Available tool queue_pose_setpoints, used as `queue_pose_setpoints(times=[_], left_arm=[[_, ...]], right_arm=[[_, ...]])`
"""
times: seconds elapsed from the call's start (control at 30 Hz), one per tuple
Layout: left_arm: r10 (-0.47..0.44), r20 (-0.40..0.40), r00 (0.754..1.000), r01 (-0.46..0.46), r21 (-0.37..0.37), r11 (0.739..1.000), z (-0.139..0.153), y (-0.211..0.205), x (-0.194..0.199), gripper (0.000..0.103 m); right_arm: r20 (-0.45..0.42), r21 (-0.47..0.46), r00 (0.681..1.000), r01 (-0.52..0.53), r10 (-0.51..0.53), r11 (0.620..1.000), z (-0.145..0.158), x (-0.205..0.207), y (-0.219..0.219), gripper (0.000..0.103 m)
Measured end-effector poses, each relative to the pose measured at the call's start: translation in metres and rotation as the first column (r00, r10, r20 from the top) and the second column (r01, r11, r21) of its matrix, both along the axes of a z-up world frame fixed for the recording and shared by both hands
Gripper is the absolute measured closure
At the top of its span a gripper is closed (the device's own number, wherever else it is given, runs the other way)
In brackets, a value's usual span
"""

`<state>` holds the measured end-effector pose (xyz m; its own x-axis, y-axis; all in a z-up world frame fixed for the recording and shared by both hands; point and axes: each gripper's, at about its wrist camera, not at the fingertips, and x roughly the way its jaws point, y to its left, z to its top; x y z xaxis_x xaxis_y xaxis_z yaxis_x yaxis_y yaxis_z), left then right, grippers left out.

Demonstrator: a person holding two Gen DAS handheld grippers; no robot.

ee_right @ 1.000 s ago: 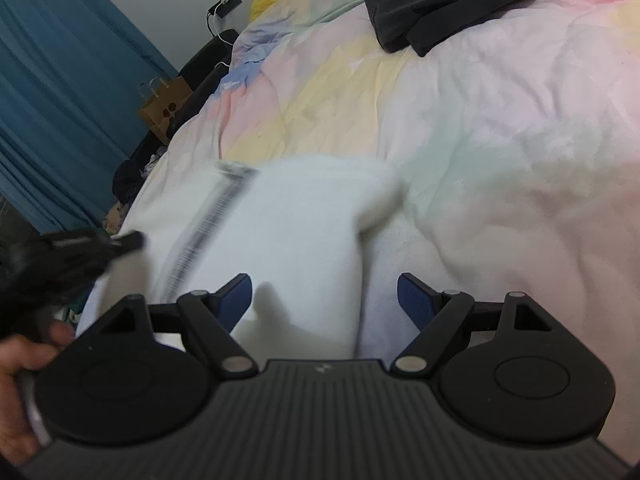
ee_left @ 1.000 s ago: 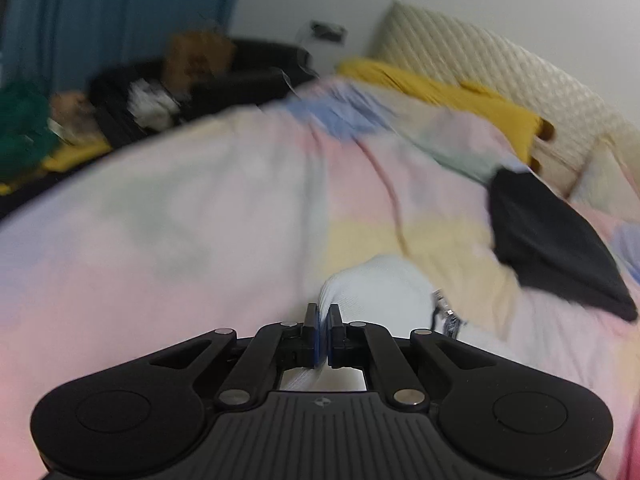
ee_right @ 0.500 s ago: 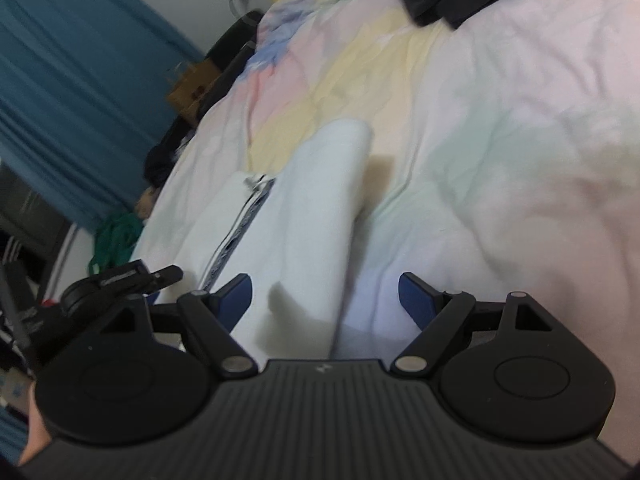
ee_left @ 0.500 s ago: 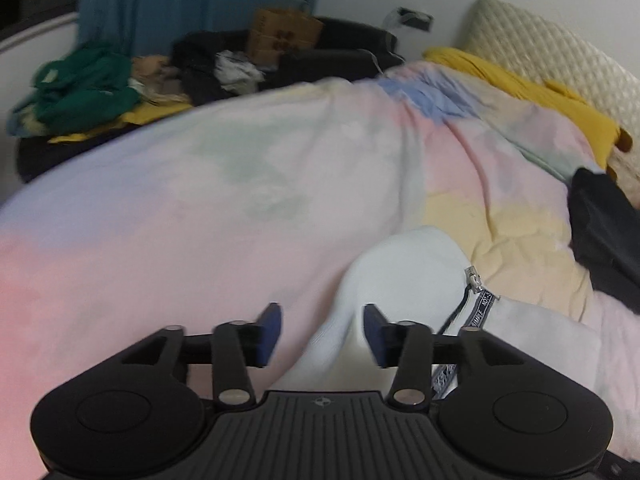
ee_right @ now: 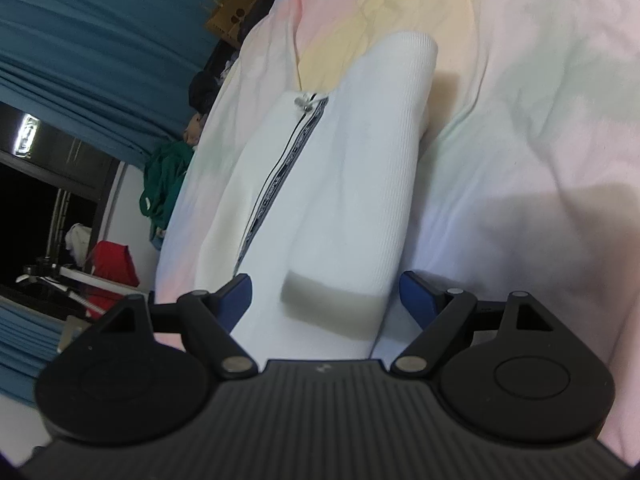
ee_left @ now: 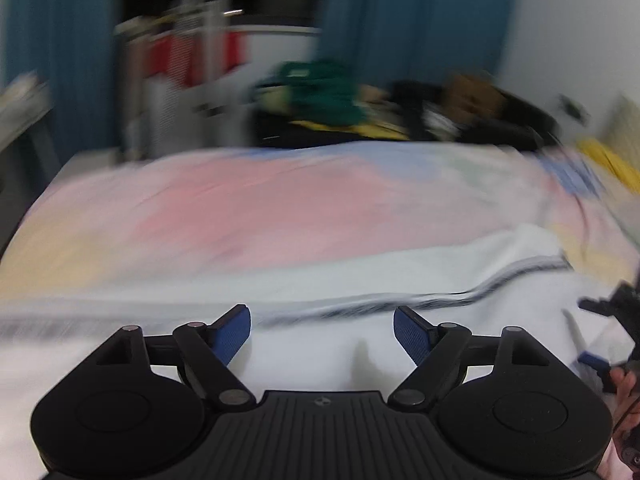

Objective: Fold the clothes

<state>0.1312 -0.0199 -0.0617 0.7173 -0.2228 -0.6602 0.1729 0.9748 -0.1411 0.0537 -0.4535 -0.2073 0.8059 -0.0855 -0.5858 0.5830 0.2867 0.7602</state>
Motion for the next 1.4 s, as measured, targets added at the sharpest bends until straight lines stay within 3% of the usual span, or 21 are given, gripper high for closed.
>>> queue_pose_setpoints(times=[0.1,0.2,0.33,0.4,0.47,0.57,0.77,0.87,0.9,0.93,1.03,1.2,1.4], left_arm=[[0.125,-0.057,0.991,-0.13,-0.091,0.987,-0.007,0.053,-0.031,0.022],[0.198,-0.123,0.973,-0.222,-0.23,0.948,-0.014,0.094,-0.059,0.02],[0.286,-0.239,0.928,-0.36,-0.375,0.854,-0.03,0.142,-0.076,0.018],[0.308,-0.306,0.901,-0.419,-0.426,0.802,-0.038,0.161,-0.074,0.018],[0.308,-0.328,0.893,-0.436,-0.459,0.775,-0.043,0.168,-0.07,0.018],[0.31,-0.29,0.905,-0.415,-0.448,0.792,-0.042,0.168,-0.064,0.018],[0.316,-0.156,0.936,-0.35,-0.308,0.885,-0.028,0.144,-0.06,0.018],[0.317,-0.095,0.944,-0.33,-0.229,0.916,-0.023,0.129,-0.065,0.018],[0.317,-0.083,0.945,-0.327,-0.212,0.921,-0.022,0.126,-0.066,0.018],[0.318,-0.077,0.945,-0.327,-0.204,0.923,-0.022,0.123,-0.067,0.018],[0.316,-0.055,0.947,-0.321,-0.195,0.927,-0.023,0.118,-0.064,0.018],[0.315,0.02,0.949,-0.311,-0.115,0.943,-0.021,0.108,-0.054,0.018],[0.33,0.039,0.943,-0.33,0.0,0.944,-0.029,0.097,-0.035,0.017]], right_arm=[[-0.028,0.026,1.0,0.005,-0.004,1.0,-0.003,0.003,0.001,0.021],[-0.044,0.033,0.999,0.012,-0.01,0.999,-0.003,0.004,0.001,0.022],[-0.013,0.082,0.999,0.047,-0.046,0.995,-0.007,0.007,-0.007,0.019],[0.006,0.055,0.999,0.036,-0.036,0.998,-0.011,0.016,-0.015,0.019],[0.025,0.027,0.999,0.025,-0.025,0.999,-0.014,0.025,-0.023,0.019],[0.054,-0.016,0.999,0.009,-0.008,1.0,-0.019,0.038,-0.035,0.02],[0.108,-0.101,0.994,-0.019,0.03,0.995,-0.029,0.065,-0.059,0.02],[0.124,-0.138,0.992,-0.019,0.036,0.99,-0.032,0.074,-0.067,0.034],[0.125,-0.147,0.992,-0.015,0.033,0.989,-0.032,0.076,-0.068,0.05],[0.126,-0.157,0.992,-0.01,0.03,0.988,-0.033,0.077,-0.069,0.073],[0.13,-0.185,0.991,0.003,0.021,0.983,-0.034,0.082,-0.072,0.084],[0.138,-0.232,0.99,0.026,0.006,0.972,-0.035,0.089,-0.077,0.087],[0.148,-0.287,0.989,0.053,-0.011,0.956,-0.038,0.097,-0.083,0.087]])
